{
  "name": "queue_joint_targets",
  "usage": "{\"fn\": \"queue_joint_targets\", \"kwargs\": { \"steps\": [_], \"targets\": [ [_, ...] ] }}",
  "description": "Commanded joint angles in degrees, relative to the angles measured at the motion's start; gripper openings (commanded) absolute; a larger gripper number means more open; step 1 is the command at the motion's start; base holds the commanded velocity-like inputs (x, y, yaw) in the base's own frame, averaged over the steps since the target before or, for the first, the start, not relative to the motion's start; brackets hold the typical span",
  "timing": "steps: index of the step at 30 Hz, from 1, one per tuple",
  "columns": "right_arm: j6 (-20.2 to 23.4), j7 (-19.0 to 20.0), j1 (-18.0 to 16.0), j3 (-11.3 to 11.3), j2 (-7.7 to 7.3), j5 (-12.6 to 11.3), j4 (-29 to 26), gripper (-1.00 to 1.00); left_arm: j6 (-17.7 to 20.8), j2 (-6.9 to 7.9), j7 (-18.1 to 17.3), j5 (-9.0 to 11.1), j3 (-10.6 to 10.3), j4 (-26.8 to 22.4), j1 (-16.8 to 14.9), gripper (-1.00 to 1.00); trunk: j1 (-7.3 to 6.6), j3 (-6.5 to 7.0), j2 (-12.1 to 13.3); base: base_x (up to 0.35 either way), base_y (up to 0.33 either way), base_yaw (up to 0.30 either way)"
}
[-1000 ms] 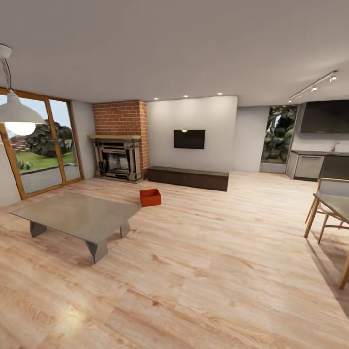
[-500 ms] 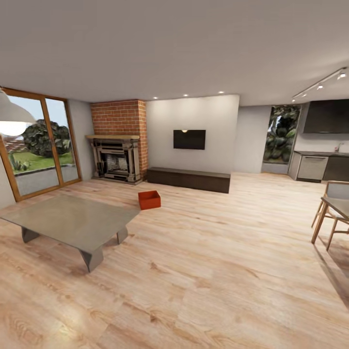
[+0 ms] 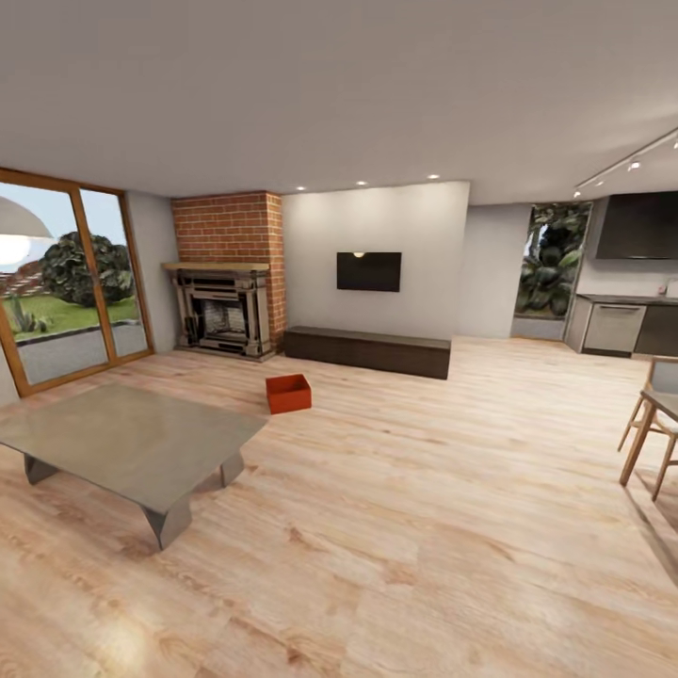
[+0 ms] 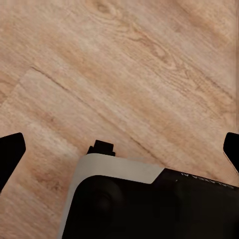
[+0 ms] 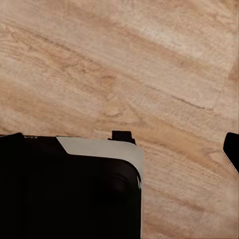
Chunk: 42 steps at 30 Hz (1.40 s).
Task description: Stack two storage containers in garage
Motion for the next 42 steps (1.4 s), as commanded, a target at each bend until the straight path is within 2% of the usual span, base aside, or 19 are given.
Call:
{"fn": "queue_joint_targets", "kwargs": {
  "steps": [1,42],
  "targets": [
    [-0.34,0.05,-0.07,0.47,0.02,-0.43,0.16,1.0,-0.15,0.03,0.07,0.44,-0.49,0.02,-0.04,1.0,0.04,-0.08,-0.05,0.322,0.0,0.0],
    [-0.41,0.06,-0.07,0.46,0.01,-0.44,0.16,1.0,-0.15,0.09,0.07,0.45,-0.49,0.02,-0.04,1.0,0.04,-0.08,-0.05,0.322,0.0,-0.016]
  ]
}}
